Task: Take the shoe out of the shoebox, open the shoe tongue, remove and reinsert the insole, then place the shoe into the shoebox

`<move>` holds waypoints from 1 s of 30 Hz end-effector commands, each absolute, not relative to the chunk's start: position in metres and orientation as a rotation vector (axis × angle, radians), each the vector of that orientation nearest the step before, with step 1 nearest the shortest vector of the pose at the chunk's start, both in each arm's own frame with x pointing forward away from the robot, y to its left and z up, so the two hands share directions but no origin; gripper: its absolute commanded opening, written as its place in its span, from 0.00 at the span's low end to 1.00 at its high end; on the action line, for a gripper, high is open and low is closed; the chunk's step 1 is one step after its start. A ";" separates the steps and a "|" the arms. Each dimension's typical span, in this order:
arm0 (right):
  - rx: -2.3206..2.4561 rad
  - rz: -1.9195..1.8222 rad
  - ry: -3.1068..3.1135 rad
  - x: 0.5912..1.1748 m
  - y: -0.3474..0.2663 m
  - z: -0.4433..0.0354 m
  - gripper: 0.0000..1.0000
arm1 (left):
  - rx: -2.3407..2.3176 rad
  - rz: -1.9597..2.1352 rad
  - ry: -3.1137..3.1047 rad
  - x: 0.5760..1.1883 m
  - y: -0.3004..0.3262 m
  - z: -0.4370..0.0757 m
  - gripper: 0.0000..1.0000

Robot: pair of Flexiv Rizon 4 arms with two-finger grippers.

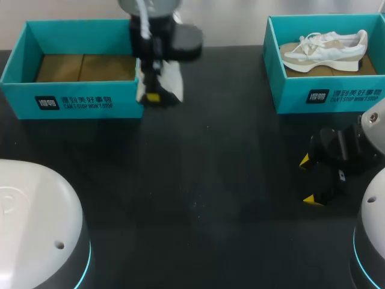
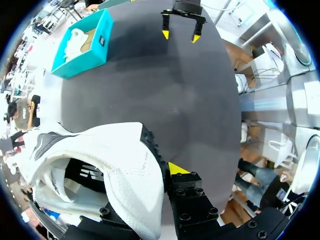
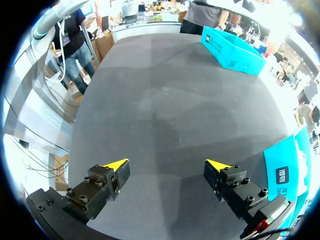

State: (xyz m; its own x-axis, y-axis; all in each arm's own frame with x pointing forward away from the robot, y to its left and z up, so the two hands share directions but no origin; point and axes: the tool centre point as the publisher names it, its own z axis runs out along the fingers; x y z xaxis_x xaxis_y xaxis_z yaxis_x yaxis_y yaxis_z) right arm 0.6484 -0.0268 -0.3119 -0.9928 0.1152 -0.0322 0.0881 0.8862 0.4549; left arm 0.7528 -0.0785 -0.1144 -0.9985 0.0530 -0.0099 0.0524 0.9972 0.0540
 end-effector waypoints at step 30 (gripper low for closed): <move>0.162 0.715 2.992 0.647 -0.027 -0.312 1.00 | -0.099 0.122 3.072 0.870 0.033 -0.087 0.00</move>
State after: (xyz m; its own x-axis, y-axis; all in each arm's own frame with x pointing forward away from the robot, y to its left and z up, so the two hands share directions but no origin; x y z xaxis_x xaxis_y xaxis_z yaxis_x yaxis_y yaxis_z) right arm 0.6484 -0.0267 -0.3119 -0.9928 0.1151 -0.0322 0.0880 0.8862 0.4549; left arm 0.8496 0.0207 -0.0847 -0.9938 -0.0562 -0.0962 -0.0650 0.9938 0.0907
